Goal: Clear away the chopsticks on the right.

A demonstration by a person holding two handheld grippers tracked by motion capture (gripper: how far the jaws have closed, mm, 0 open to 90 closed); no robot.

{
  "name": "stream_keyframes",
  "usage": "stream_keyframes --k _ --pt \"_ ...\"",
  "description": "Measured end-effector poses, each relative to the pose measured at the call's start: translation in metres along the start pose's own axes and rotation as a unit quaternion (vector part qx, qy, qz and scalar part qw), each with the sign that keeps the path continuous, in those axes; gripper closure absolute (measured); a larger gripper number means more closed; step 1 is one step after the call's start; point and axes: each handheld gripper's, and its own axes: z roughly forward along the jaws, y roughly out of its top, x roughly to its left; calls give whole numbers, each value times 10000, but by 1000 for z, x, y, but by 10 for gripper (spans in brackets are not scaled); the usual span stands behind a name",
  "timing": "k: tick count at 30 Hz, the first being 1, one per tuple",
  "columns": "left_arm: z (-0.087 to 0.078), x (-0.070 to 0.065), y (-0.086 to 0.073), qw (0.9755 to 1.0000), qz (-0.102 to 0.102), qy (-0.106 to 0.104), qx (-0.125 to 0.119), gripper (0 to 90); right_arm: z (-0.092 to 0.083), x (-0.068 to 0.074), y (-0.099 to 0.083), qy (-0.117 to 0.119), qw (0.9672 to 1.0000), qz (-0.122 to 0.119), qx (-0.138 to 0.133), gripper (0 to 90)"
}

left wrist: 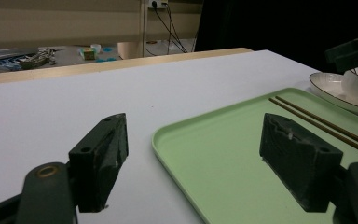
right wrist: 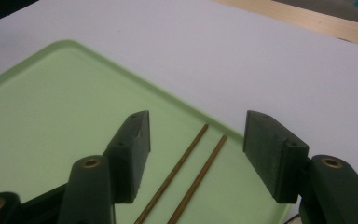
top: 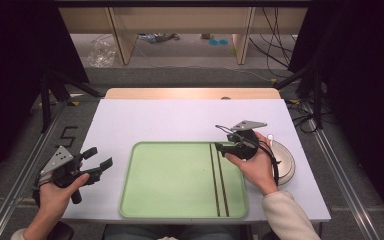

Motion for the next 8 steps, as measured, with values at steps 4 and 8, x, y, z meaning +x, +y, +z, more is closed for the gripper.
stream_keyframes --k 4,8 --pt "0 0 0 10000 21 -14 6 236 -5 3 -6 -23 9999 -86 83 430" --pt "1 0 0 10000 23 -20 -3 236 -6 6 -4 -11 9990 173 404 452"
